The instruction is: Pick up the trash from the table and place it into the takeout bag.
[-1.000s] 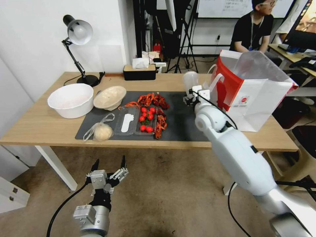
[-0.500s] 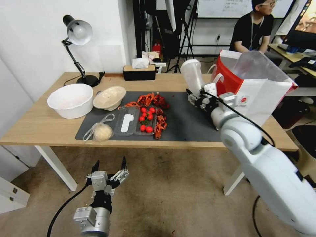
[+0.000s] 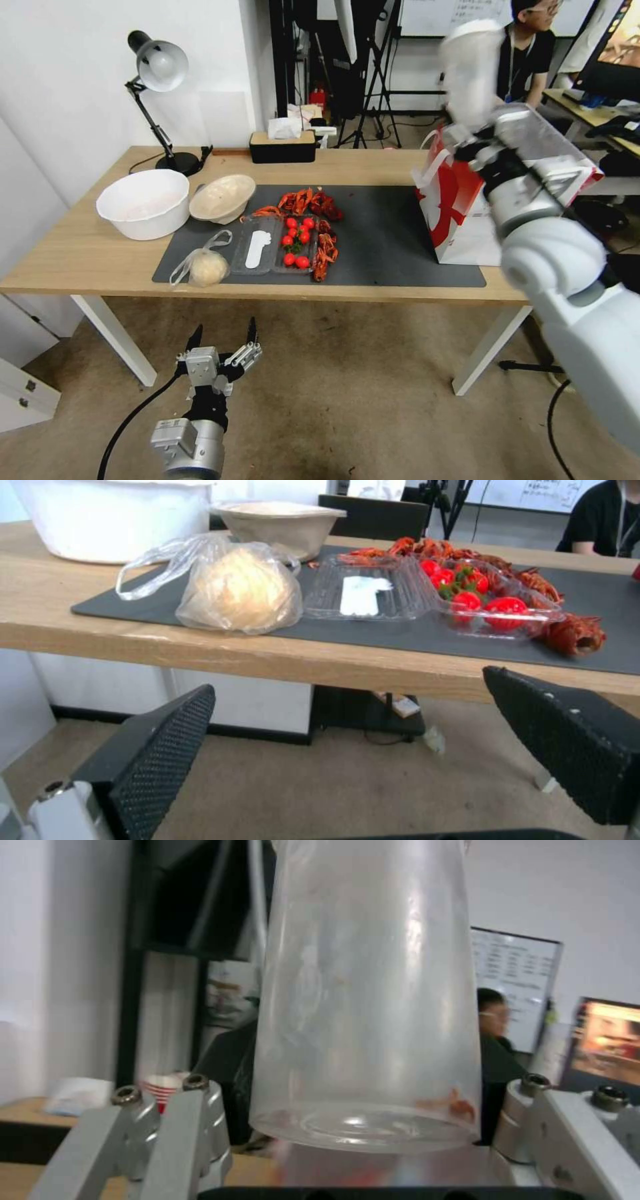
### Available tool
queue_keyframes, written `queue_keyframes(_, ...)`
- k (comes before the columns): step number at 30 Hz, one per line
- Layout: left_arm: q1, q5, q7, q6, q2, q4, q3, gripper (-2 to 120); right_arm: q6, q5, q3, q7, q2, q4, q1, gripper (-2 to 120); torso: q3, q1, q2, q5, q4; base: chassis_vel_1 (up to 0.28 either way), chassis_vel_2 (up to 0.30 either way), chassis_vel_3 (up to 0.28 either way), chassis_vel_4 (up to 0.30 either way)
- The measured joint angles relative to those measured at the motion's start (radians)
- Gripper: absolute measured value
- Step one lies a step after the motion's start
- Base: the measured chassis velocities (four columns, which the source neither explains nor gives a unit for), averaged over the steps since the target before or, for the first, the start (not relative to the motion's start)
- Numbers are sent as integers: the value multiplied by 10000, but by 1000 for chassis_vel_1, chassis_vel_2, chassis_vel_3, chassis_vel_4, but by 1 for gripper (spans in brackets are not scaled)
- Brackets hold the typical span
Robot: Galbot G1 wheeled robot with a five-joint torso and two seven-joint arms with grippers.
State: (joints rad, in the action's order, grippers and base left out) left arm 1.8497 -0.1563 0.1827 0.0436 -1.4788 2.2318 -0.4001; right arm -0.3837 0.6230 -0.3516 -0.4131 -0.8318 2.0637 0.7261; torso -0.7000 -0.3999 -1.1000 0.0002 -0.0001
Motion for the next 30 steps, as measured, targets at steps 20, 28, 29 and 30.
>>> queue_keyframes(20,0,-13,-70,11,23,31,4,100,-805,378,-398,-177,92,-949,-54,100,-1,0,1,-2,1,0,0,0,0)
queue_keyframes(28,70,-32,-69,46,27,65,-14,100,-687,226,-379,-22,60,-476,152,100,0,0,0,-3,1,0,0,0,0)
queue_keyframes(29,71,-33,-68,48,27,93,-14,100,-529,364,-381,38,78,-290,238,100,0,-1,1,-3,1,0,0,0,0)
queue_keyframes(30,72,-33,-68,48,26,129,-10,100,-367,592,-383,118,89,4,389,100,0,0,0,-2,1,0,0,0,0)
